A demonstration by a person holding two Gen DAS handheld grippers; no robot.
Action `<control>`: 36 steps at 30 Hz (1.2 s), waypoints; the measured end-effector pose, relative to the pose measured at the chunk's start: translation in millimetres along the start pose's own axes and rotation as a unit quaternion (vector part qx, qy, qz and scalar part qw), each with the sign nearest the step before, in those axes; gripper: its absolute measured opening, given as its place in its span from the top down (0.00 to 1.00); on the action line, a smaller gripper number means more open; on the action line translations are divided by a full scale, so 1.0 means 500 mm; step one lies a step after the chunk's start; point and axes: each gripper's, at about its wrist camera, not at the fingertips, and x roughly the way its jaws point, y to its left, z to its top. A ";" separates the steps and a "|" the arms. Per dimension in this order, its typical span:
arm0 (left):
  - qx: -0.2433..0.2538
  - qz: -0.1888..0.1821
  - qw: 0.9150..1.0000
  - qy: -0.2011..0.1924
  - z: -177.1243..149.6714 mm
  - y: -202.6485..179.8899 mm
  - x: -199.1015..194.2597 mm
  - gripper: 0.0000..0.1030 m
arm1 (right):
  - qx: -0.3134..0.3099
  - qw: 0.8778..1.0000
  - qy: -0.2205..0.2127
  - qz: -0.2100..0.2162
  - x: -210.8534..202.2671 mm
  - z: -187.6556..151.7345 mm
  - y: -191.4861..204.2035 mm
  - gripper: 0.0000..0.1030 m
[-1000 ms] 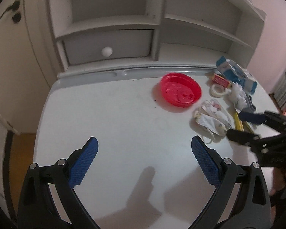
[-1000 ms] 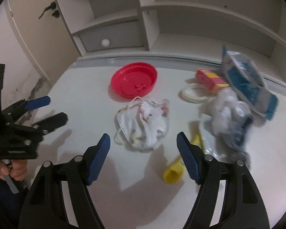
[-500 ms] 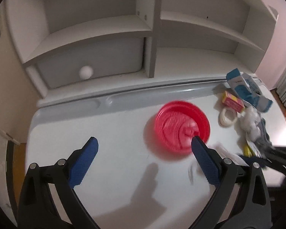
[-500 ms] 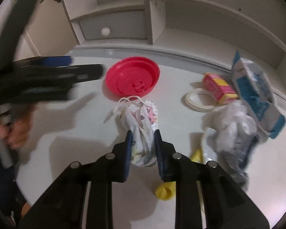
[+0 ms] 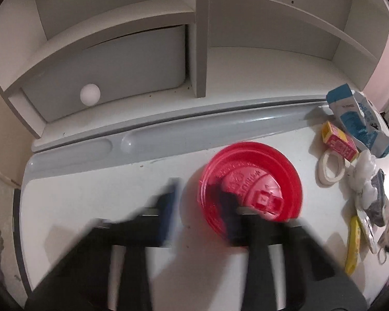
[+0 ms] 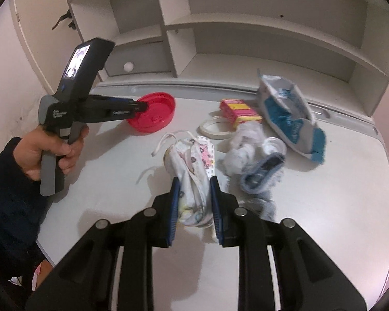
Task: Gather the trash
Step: 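Grasp the red cup lid with the left tool while the right tool grasps the white mask, then carry the lid and mask to the black bin and open both tools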
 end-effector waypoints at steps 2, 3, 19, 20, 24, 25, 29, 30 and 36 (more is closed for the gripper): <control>-0.014 0.003 1.000 -0.010 -0.003 -0.004 -0.022 0.96 | 0.009 1.000 -0.012 -0.006 -0.026 -0.007 -0.021 0.78; -0.017 0.004 1.000 -0.014 -0.003 -0.007 -0.033 0.97 | 0.016 1.000 -0.021 -0.011 -0.045 -0.014 -0.035 0.78; 0.120 -0.151 0.978 -0.078 -0.075 -0.474 -0.275 0.97 | 0.279 0.935 -0.105 -0.194 -0.386 -0.416 -0.427 0.78; 0.143 -0.171 0.972 -0.076 -0.086 -0.537 -0.278 0.97 | 0.295 0.927 -0.106 -0.205 -0.405 -0.451 -0.445 0.78; 0.232 -0.246 0.940 -0.054 -0.149 -0.772 -0.286 0.97 | 0.382 0.880 -0.102 -0.264 -0.484 -0.646 -0.529 0.77; 0.250 -0.264 0.930 -0.050 -0.166 -0.822 -0.287 0.97 | 0.396 0.872 -0.099 -0.272 -0.495 -0.676 -0.541 0.77; 0.327 -0.321 0.889 -0.019 -0.263 -1.059 -0.269 0.97 | 0.467 0.827 -0.080 -0.302 -0.535 -0.848 -0.594 0.77; 0.338 -0.331 0.881 -0.009 -0.285 -1.103 -0.263 0.97 | 0.479 0.820 -0.077 -0.304 -0.541 -0.878 -0.604 0.77; 0.410 -0.363 0.835 0.043 -0.432 -1.334 -0.188 0.97 | 0.548 0.778 -0.041 -0.304 -0.537 -1.068 -0.668 0.77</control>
